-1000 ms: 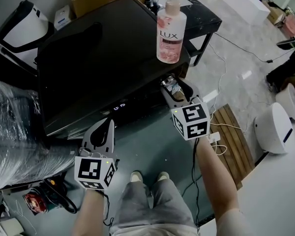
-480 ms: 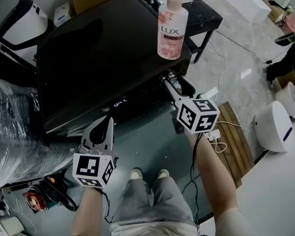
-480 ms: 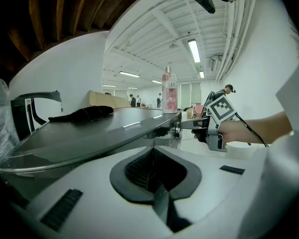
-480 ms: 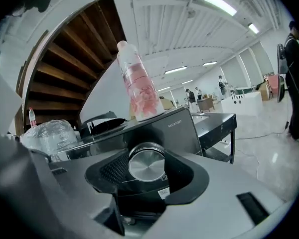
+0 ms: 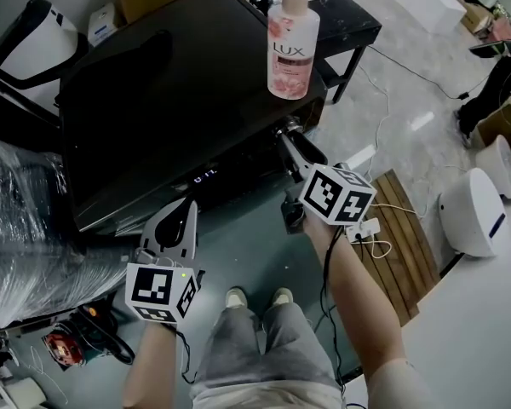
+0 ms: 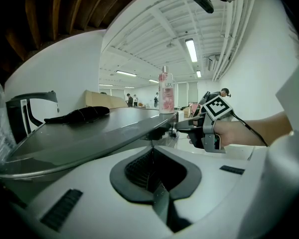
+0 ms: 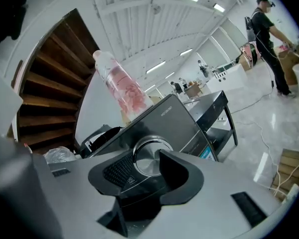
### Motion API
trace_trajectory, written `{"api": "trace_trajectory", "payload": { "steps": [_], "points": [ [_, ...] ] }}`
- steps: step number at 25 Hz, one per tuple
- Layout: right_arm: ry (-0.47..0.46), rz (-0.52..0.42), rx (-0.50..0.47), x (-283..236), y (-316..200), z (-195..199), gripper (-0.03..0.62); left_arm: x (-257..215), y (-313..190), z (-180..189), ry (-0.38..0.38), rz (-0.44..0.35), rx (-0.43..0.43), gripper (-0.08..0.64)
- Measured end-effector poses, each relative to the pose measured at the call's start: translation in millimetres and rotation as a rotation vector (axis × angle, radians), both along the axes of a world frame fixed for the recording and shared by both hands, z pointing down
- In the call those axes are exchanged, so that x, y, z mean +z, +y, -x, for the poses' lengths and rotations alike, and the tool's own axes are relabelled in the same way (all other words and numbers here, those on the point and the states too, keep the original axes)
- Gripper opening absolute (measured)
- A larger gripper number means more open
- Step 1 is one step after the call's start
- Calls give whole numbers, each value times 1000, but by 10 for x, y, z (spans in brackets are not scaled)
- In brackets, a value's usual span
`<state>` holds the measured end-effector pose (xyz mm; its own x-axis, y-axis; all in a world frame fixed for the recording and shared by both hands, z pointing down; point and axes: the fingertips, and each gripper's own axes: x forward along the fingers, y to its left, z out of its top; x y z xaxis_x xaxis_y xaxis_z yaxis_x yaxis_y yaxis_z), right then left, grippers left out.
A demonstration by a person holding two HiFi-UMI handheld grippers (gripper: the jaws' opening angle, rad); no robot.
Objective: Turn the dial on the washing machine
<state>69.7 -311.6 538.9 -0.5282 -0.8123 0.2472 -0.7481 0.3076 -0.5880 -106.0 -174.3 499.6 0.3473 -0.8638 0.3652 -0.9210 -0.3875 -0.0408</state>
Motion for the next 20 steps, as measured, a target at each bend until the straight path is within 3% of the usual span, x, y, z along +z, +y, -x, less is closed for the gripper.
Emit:
{"api": "trace_trajectory", "payload": {
  "steps": [2,6,13,15,18,20],
  "points": [
    [-2,0,-1,-1,-8,0,193,0,-2,6,-2,3,3,20],
    [130,-39,-3,14,-16,11,213,18,-12,4,1,11,5,20],
    [189,-40,49,51,-62,-26,254,77,-17,2,0,26,14,20],
    [177,-23,50,100,-95,-85,346,105,-10,-2,1,33,17,20],
    [115,-15,18,124,-114,-90,357,143,-4,-3,0,42,22,20],
    [76,-21,0,104,-110,-39,319,163,-6,11,-2,47,23,20]
  ]
}}
